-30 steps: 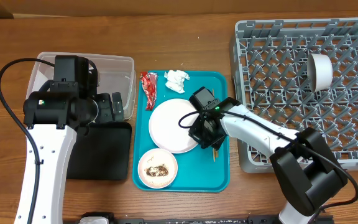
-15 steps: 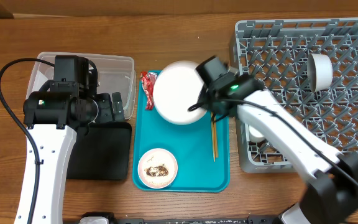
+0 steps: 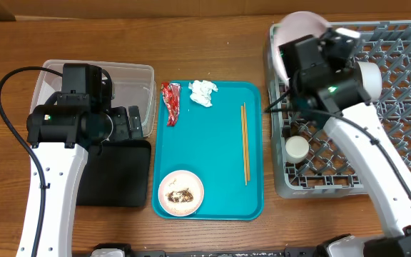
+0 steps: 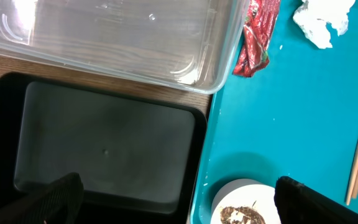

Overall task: Sort waste into correct bins and load items into the dishwasher
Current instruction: 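Lift the white plate and stand it in the dish rack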

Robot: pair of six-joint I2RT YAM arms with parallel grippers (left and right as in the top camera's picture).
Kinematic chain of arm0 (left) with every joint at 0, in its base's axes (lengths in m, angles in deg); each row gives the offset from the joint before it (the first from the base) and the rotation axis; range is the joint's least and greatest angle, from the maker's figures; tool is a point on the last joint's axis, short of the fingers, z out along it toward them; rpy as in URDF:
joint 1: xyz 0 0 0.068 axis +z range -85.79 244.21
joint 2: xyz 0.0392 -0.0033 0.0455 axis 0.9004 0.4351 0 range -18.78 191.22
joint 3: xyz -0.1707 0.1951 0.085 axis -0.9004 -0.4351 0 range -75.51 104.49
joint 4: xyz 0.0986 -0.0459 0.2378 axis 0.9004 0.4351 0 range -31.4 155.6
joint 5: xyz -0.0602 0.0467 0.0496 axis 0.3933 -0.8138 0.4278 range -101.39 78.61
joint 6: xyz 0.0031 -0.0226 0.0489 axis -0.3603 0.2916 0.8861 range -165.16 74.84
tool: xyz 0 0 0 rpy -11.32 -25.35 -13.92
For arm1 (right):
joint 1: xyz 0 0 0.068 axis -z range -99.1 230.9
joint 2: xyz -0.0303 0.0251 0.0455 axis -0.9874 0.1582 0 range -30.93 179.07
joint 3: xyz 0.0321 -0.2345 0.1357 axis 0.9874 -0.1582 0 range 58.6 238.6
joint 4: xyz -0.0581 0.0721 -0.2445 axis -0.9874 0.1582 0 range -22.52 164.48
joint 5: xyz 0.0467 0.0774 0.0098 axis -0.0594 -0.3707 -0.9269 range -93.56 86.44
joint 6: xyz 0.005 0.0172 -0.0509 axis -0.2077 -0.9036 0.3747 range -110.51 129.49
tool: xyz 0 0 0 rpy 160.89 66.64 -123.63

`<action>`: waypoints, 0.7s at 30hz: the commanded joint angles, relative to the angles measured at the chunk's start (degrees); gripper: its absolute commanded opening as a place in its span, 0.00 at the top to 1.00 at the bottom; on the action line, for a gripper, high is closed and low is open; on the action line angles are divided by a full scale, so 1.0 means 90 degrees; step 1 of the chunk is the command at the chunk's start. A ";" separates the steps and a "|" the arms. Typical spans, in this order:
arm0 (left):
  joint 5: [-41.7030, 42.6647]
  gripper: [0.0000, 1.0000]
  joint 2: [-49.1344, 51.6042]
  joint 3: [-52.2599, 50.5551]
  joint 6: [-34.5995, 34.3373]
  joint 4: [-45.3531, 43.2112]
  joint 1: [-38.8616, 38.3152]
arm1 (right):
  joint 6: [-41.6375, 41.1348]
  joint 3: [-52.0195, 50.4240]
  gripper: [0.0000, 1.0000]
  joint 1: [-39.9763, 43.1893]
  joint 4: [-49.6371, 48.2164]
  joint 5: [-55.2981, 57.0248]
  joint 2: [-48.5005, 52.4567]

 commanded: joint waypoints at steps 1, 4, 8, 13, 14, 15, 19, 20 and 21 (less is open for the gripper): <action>-0.0080 0.00 0.0049 0.0070 0.0100 -0.0007 0.0027 | 0.0255 0.0036 0.96 0.0338 -0.0039 0.1219 0.0068; -0.0083 0.00 0.0049 0.0070 0.0102 -0.0007 0.0027 | 0.0257 -0.0051 0.96 0.0639 -0.0066 0.1520 0.0121; -0.0083 0.00 0.0049 0.0070 0.0102 -0.0007 0.0027 | 0.0257 -0.0126 0.96 0.0828 -0.0141 0.1484 0.0155; -0.0080 0.00 0.0049 0.0070 0.0100 -0.0007 0.0027 | 0.0255 -0.0342 0.96 0.0828 -0.0175 0.1345 0.0291; -0.0083 0.00 0.0049 0.0070 0.0102 -0.0007 0.0027 | 0.0255 -0.0393 0.96 0.0828 -0.0177 0.1350 0.0355; -0.0080 0.00 0.0049 0.0070 0.0102 -0.0007 0.0027 | 0.0257 -0.0447 0.96 0.0828 -0.0175 0.1350 0.0423; -0.0080 0.00 0.0049 0.0070 0.0102 -0.0007 0.0027 | 0.0250 -0.0680 0.96 0.0828 -0.0199 0.1365 0.0692; -0.0083 0.00 0.0049 0.0070 0.0102 -0.0007 0.0027 | 0.0250 -0.0685 0.96 0.0828 -0.0185 0.1343 0.0782; -0.0080 0.00 0.0049 0.0070 0.0100 -0.0007 0.0027 | 0.0250 -0.0685 0.96 0.0828 -0.0175 0.1341 0.0840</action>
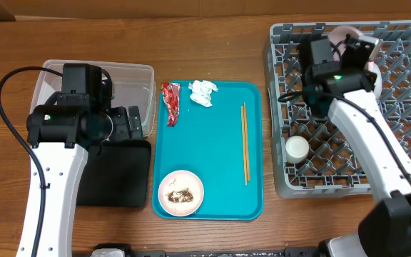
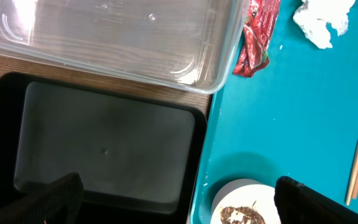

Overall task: Sort waste into correct bins and load items into the dishwasher
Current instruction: 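Lift the white plate and stand it in the dish rack, then reach the right gripper down to grasp the wooden chopsticks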

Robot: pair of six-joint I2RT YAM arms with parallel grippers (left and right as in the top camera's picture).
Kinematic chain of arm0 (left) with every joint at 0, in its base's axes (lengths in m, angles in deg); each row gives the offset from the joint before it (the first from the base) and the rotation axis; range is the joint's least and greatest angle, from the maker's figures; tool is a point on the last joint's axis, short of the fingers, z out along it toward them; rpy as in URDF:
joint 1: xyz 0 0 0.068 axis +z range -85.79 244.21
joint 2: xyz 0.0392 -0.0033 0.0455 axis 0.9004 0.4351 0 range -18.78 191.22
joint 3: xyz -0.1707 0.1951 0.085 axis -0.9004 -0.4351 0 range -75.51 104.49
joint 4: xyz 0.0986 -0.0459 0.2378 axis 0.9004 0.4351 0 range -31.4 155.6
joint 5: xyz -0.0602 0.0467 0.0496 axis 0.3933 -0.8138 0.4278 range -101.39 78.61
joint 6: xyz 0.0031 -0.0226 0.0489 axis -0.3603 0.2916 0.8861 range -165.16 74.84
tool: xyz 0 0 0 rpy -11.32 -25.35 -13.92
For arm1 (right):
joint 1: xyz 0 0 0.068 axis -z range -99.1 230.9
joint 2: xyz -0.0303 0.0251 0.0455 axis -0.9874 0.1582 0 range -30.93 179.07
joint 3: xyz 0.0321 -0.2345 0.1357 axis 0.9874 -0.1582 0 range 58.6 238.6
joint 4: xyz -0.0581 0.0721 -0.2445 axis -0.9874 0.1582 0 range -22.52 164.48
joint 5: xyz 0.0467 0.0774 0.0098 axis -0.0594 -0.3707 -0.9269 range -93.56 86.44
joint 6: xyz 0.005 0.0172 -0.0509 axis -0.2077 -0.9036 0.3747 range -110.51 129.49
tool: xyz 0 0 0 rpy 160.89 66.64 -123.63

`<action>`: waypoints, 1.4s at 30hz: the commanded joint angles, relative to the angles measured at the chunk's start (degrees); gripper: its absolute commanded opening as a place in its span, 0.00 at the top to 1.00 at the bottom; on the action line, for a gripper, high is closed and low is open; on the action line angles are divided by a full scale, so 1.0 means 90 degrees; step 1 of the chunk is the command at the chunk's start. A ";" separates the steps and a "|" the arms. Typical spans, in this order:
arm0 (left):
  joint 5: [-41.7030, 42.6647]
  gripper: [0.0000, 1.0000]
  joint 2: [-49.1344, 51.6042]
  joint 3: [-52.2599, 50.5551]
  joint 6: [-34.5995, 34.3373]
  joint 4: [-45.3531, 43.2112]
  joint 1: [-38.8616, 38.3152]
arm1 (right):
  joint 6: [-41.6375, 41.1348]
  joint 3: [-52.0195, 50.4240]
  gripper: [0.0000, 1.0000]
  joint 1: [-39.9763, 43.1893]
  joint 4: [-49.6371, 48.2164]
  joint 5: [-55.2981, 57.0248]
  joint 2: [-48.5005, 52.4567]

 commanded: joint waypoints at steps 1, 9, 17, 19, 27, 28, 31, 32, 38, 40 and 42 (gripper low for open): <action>-0.0080 0.00 0.0049 0.0070 0.0100 -0.0007 0.0027 | -0.0010 -0.0058 0.96 -0.0039 -0.0017 0.0134 0.0214; -0.0083 0.00 0.0049 0.0070 0.0102 -0.0007 0.0027 | -0.0367 -0.0058 0.88 -0.0104 0.0308 -0.0061 0.0304; -0.0083 0.00 0.0049 0.0070 0.0102 -0.0007 0.0027 | -0.0369 0.0197 0.21 -0.0262 0.0517 -0.0063 0.0007; -0.0083 0.00 0.0049 0.0070 0.0100 -0.0007 0.0027 | -0.0367 0.0357 0.21 -0.0364 0.0602 -0.0124 -0.0170; -0.0080 0.00 0.0049 0.0070 0.0100 -0.0007 0.0027 | 0.0209 0.1149 0.19 -0.1239 0.1132 -0.2934 -0.0911; -0.0080 0.00 0.0049 0.0070 0.0102 -0.0007 0.0027 | 0.0381 0.1171 0.25 -0.1445 0.1163 -0.3920 -0.1005; -0.0080 0.00 0.0049 0.0070 0.0102 -0.0007 0.0027 | 0.0299 0.1163 0.35 -0.1790 0.1256 -0.5712 -0.1037; -0.0083 0.00 0.0049 0.0070 0.0100 -0.0007 0.0027 | 0.0294 0.1132 0.38 -0.1906 0.1246 -0.6244 -0.1001; -0.0080 0.00 0.0049 0.0070 0.0102 -0.0007 0.0027 | 0.0279 0.0780 0.39 -0.2594 0.1212 -0.7108 -0.0471; -0.0080 0.00 0.0049 0.0070 0.0102 -0.0007 0.0027 | 0.0282 0.0624 0.39 -0.2642 0.1171 -0.7057 -0.0172; -0.0080 0.00 0.0049 0.0070 0.0102 -0.0007 0.0027 | 0.0321 0.0461 0.34 -0.2608 0.1061 -0.6992 0.0117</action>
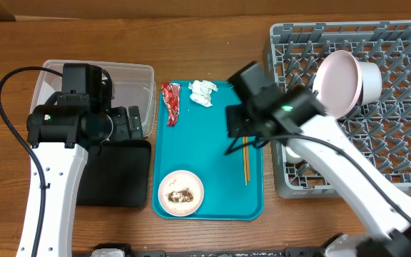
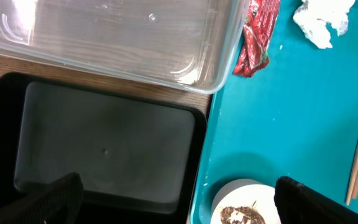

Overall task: Sort waste into correct bins and load items into the dishwasher
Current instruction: 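Reach the right gripper down to grasp the wooden chopsticks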

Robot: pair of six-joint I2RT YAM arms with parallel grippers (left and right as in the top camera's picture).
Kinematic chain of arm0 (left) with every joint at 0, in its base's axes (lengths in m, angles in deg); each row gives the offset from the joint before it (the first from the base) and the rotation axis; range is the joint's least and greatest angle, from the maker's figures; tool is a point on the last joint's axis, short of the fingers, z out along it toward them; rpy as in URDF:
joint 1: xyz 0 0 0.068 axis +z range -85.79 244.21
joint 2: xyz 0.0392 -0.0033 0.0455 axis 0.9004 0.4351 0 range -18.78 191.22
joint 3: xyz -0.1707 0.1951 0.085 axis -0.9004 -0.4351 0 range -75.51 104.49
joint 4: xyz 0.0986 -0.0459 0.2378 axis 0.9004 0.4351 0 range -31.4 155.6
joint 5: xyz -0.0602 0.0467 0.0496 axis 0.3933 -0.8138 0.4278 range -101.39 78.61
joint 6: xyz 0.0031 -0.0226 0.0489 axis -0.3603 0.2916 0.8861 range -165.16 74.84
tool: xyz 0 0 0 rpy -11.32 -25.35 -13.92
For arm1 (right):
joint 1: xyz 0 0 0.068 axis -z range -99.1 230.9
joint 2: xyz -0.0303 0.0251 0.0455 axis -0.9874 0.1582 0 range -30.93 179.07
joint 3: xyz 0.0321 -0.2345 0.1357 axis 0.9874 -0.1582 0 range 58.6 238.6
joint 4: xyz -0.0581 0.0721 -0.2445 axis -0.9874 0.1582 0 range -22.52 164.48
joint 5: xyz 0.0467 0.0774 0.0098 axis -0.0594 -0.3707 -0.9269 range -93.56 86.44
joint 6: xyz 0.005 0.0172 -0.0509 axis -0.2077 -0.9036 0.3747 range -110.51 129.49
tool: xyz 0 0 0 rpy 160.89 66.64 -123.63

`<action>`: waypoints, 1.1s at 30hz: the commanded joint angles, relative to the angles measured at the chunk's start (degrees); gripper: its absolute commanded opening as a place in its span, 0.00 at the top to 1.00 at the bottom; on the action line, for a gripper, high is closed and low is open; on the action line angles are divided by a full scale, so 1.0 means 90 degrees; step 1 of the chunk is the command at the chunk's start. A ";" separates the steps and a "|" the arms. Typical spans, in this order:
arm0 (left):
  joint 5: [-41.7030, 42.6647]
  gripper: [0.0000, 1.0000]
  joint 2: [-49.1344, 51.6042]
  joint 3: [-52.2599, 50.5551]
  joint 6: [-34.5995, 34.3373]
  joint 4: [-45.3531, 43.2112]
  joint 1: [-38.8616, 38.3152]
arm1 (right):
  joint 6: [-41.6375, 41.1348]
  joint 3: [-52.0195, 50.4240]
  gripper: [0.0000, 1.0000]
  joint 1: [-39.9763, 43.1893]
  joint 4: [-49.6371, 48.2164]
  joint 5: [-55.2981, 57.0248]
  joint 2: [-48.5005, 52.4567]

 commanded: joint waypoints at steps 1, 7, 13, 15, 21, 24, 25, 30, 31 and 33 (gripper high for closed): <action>-0.0080 0.00 0.0049 0.0070 0.0100 -0.0005 0.0027 | 0.0095 -0.0306 0.34 0.0102 -0.0134 -0.0291 0.0522; -0.0083 0.00 0.0049 0.0070 0.0102 -0.0005 0.0027 | 0.0690 -0.0381 0.35 0.0270 -0.0440 -0.0459 0.1498; -0.0083 0.00 0.0049 0.0070 0.0102 -0.0005 0.0027 | 0.0741 -0.0386 0.42 0.0313 -0.0478 -0.0289 0.2276; -0.0083 0.00 0.0049 0.0070 0.0102 -0.0005 0.0027 | 0.0750 -0.0386 0.42 0.0345 -0.0510 -0.0335 0.2438; -0.0080 0.00 0.0049 0.0070 0.0102 -0.0005 0.0027 | 0.0935 -0.0389 0.53 0.0355 -0.0544 -0.0338 0.2669; -0.0080 0.00 0.0049 0.0070 0.0100 -0.0005 0.0027 | 0.0935 -0.0389 0.53 0.0355 -0.0588 -0.0342 0.2786; -0.0080 0.00 0.0049 0.0070 0.0102 -0.0005 0.0027 | 0.0937 -0.0389 0.56 0.0355 -0.0600 -0.0359 0.2837; -0.0080 0.00 0.0049 0.0070 0.0100 -0.0005 0.0027 | 0.1098 -0.0510 0.57 0.0355 -0.0789 -0.0624 0.2956; -0.0080 0.00 0.0049 0.0070 0.0100 -0.0005 0.0027 | 0.1069 -0.0563 0.57 0.0355 -0.0843 -0.0624 0.2956; -0.0080 0.00 0.0049 0.0070 0.0100 -0.0005 0.0027 | 0.1049 -0.0617 0.57 0.0355 -0.0872 -0.0624 0.2956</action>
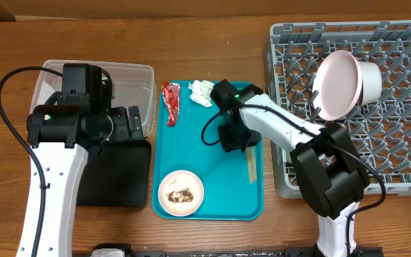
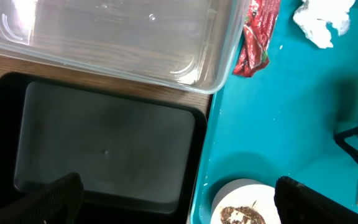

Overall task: Sort waste into correct bins and load items into the dishwasher
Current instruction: 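Reach the right gripper down to grasp the wooden chopsticks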

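Note:
On the teal tray [image 1: 198, 153] lie a red wrapper [image 1: 170, 103], a crumpled white tissue [image 1: 202, 92], a small white plate with food scraps [image 1: 181, 193] and wooden chopsticks [image 1: 250, 168]. My right gripper [image 1: 235, 137] is low over the chopsticks' upper half and looks open; it hides that part of them. A pink bowl [image 1: 342, 84] stands on edge in the grey dish rack [image 1: 398, 146]. My left gripper [image 2: 179, 202] hangs open over the black bin [image 2: 104, 143] with nothing in it, and the plate [image 2: 244, 208] lies at its right finger.
A clear plastic bin [image 1: 130, 77] sits behind the black bin [image 1: 116, 182], both left of the tray. The right arm stretches from the rack side across the tray's right edge. Bare wooden table [image 1: 212, 43] lies behind the tray.
My right gripper has gone from above the tray's right edge to lower and further left, onto the chopsticks. The bowl stays in the rack. The left arm has not moved.
My right gripper held the pink bowl at the rack's back left corner, then further right over the rack. Later the bowl stood on edge in the rack and the gripper was over the tray. Now it is down at the chopsticks. The left arm stayed still throughout.

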Robot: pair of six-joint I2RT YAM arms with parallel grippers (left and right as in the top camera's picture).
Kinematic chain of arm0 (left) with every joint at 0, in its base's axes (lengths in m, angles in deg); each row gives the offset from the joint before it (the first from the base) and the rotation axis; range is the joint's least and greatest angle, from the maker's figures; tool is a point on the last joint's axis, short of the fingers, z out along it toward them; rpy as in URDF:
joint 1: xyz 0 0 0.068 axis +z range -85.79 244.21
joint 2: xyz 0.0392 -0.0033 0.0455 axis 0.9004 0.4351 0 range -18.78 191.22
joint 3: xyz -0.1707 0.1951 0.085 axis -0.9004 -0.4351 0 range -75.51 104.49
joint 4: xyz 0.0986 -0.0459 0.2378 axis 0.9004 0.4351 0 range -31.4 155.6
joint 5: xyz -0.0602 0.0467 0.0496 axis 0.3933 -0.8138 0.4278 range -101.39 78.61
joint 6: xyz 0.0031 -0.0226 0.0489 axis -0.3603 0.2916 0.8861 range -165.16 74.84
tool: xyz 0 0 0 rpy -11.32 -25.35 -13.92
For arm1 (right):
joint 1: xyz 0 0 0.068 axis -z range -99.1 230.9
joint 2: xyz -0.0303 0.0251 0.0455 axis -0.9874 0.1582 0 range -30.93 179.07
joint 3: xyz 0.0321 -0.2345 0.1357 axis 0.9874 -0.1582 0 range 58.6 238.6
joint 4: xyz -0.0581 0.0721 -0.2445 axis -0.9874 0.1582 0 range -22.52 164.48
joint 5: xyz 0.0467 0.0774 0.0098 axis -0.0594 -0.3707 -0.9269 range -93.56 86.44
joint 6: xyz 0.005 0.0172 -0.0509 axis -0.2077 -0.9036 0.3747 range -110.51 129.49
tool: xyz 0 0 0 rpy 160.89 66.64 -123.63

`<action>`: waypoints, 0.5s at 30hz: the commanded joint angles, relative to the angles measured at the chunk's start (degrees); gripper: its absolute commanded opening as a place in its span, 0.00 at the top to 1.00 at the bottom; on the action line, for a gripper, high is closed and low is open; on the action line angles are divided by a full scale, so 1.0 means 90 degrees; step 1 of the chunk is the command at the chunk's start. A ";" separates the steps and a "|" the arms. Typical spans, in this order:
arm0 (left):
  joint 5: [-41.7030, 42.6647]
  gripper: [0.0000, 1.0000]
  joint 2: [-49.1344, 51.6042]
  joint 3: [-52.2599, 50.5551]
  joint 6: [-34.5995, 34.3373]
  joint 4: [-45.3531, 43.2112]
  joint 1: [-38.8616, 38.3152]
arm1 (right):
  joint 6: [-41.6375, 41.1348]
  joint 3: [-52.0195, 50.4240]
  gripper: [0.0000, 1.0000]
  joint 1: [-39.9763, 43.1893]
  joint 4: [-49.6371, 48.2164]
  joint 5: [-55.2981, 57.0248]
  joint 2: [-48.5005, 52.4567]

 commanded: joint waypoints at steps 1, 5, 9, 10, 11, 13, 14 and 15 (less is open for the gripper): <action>-0.0085 0.00 0.0049 0.0070 0.0102 -0.0007 0.0027 | 0.0032 -0.0153 0.57 0.0019 -0.0041 -0.0104 0.0095; -0.0083 0.00 0.0049 0.0070 0.0102 -0.0007 0.0027 | 0.0036 -0.0153 0.62 0.0019 -0.0007 -0.0107 0.0095; -0.0083 0.00 0.0049 0.0070 0.0100 -0.0007 0.0027 | 0.0078 0.0036 0.70 0.0017 0.0243 -0.0107 0.0002; -0.0085 0.00 0.0049 0.0070 0.0102 -0.0007 0.0027 | 0.0080 0.0109 0.70 0.0017 0.0291 -0.0104 -0.0073; -0.0085 0.00 0.0049 0.0070 0.0100 -0.0007 0.0027 | 0.0080 0.0172 0.69 0.0017 0.0311 -0.0104 -0.0165; -0.0085 0.00 0.0049 0.0070 0.0100 -0.0007 0.0027 | 0.0078 0.0265 0.61 0.0017 0.0325 -0.0104 -0.0425; -0.0083 0.00 0.0049 0.0070 0.0102 -0.0007 0.0027 | 0.0078 0.0277 0.57 0.0032 0.0321 -0.0100 -0.0539; -0.0085 0.00 0.0049 0.0070 0.0102 -0.0007 0.0027 | 0.0078 0.0274 0.53 0.0073 0.0308 -0.0100 -0.0644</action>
